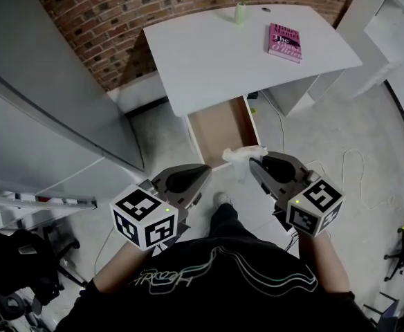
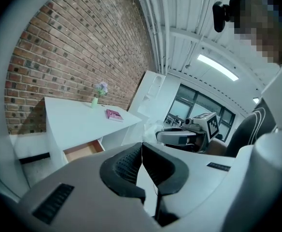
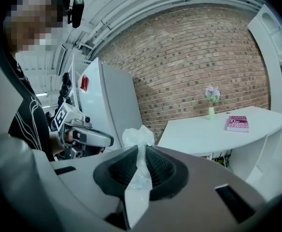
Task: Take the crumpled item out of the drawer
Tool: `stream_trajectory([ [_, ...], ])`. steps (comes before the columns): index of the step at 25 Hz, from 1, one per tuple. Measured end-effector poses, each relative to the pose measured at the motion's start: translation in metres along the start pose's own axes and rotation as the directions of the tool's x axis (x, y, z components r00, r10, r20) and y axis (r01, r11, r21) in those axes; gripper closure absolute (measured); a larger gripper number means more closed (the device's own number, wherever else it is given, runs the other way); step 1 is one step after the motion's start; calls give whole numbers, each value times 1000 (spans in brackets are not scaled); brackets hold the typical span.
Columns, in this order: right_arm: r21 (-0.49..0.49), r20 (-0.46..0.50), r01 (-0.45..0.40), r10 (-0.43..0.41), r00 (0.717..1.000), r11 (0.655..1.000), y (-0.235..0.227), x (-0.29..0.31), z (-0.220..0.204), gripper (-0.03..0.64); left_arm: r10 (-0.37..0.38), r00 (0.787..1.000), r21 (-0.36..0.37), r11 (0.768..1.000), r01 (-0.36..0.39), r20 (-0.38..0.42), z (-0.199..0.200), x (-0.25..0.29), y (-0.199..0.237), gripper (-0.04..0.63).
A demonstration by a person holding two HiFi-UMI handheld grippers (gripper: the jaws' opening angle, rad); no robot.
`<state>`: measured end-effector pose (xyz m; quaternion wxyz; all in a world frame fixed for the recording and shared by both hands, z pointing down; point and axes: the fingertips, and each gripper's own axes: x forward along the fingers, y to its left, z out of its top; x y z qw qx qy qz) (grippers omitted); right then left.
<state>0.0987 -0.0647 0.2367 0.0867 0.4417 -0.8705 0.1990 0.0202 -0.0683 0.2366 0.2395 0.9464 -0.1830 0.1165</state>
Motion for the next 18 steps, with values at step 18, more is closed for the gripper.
stream_trajectory([
  [18, 19, 6, 9, -9, 1000, 1000, -10, -2, -16, 548, 10, 1000, -17, 1000, -11, -27, -13, 7, 1, 572],
])
